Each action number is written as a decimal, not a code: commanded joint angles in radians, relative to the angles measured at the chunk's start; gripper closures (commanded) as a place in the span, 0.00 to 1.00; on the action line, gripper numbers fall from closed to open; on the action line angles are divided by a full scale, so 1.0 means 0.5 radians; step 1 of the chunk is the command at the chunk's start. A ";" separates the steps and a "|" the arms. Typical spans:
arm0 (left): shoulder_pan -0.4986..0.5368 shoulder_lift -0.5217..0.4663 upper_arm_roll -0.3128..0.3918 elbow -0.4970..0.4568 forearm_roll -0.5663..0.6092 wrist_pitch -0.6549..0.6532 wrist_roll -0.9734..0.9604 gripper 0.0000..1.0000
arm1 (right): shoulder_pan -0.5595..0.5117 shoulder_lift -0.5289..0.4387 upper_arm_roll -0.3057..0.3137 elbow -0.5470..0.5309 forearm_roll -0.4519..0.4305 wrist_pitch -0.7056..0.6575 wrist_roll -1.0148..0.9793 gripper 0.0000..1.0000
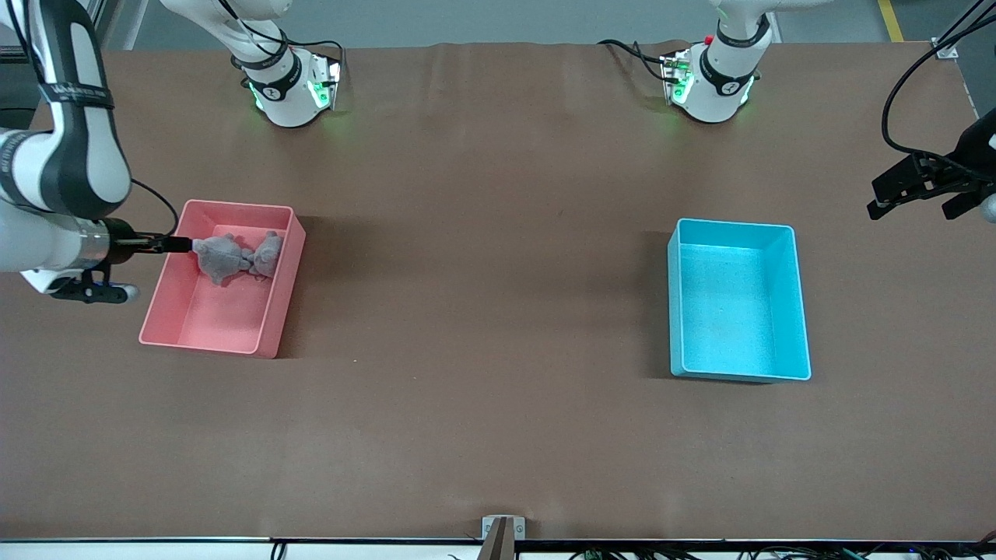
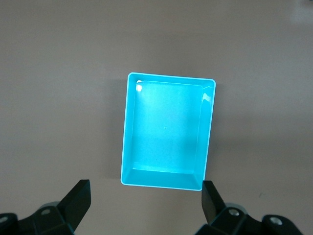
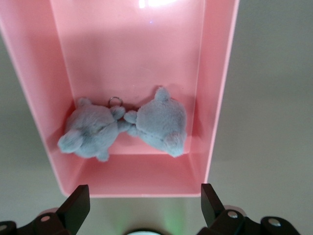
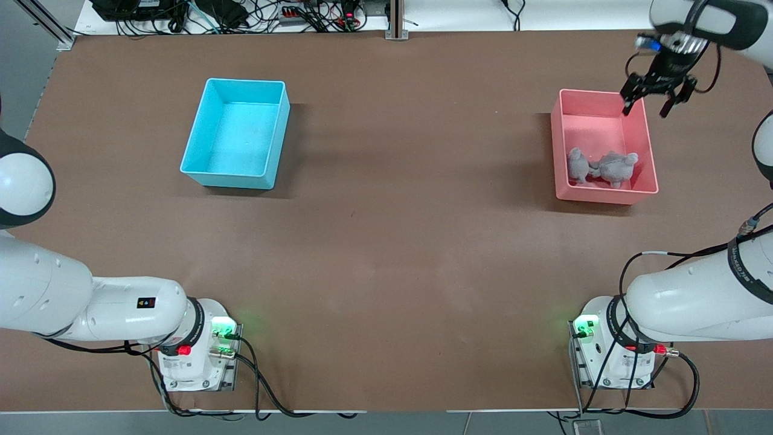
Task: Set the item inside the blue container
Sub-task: 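Reach the right gripper down into the pink box toward the grey plush, then close the right gripper on the first grey plush toy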
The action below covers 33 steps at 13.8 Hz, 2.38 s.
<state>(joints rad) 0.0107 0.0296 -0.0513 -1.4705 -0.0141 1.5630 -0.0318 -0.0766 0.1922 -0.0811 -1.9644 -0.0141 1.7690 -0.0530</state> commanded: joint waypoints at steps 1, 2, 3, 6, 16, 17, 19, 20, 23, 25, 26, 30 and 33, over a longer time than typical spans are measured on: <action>0.012 -0.004 0.001 0.008 -0.045 0.000 0.021 0.00 | -0.006 -0.142 0.021 -0.323 -0.033 0.247 0.090 0.00; 0.012 -0.004 0.001 0.008 -0.045 0.000 0.018 0.00 | 0.006 -0.148 0.027 -0.360 -0.112 0.290 0.167 0.00; 0.009 -0.004 0.001 0.008 -0.045 0.000 0.018 0.00 | 0.054 -0.154 0.030 -0.357 -0.253 0.294 0.283 0.00; 0.009 -0.004 0.001 0.011 -0.045 0.000 0.018 0.00 | 0.180 -0.170 0.033 -0.375 -0.435 0.285 0.609 0.00; 0.012 -0.004 0.001 0.008 -0.045 0.000 0.014 0.00 | 0.184 -0.154 0.036 -0.679 -0.638 0.650 0.906 0.00; 0.012 -0.004 0.001 0.008 -0.045 0.003 0.011 0.00 | 0.184 -0.154 0.036 -0.704 -0.641 0.689 0.913 0.00; 0.009 -0.001 0.001 0.008 -0.045 0.003 0.005 0.00 | 0.178 -0.139 0.033 -0.722 -0.641 0.751 0.925 0.00; 0.009 -0.004 0.001 0.008 -0.045 0.003 0.005 0.00 | 0.172 -0.133 0.033 -0.722 -0.644 0.763 0.928 0.00; 0.009 -0.001 0.001 0.008 -0.045 0.003 0.005 0.00 | 0.165 -0.075 0.033 -0.722 -0.644 0.815 0.953 0.00; 0.009 -0.001 0.001 0.008 -0.045 0.003 0.005 0.00 | 0.156 -0.029 0.030 -0.725 -0.644 0.867 0.959 0.00; 0.009 -0.001 0.001 0.008 -0.045 0.003 0.005 0.00 | 0.129 -0.004 0.030 -0.725 -0.644 0.889 0.959 0.00; 0.009 -0.001 0.001 0.008 -0.045 0.003 0.005 0.00 | 0.110 0.042 0.030 -0.728 -0.644 0.917 0.959 0.00; 0.009 -0.001 0.001 0.008 -0.045 0.003 0.005 0.00 | 0.107 0.070 0.030 -0.728 -0.644 0.917 0.959 0.00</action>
<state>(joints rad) 0.0108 0.0296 -0.0512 -1.4705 -0.0142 1.5630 -0.0318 -0.0105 0.2245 -0.0748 -2.3164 -0.3095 2.2150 0.4035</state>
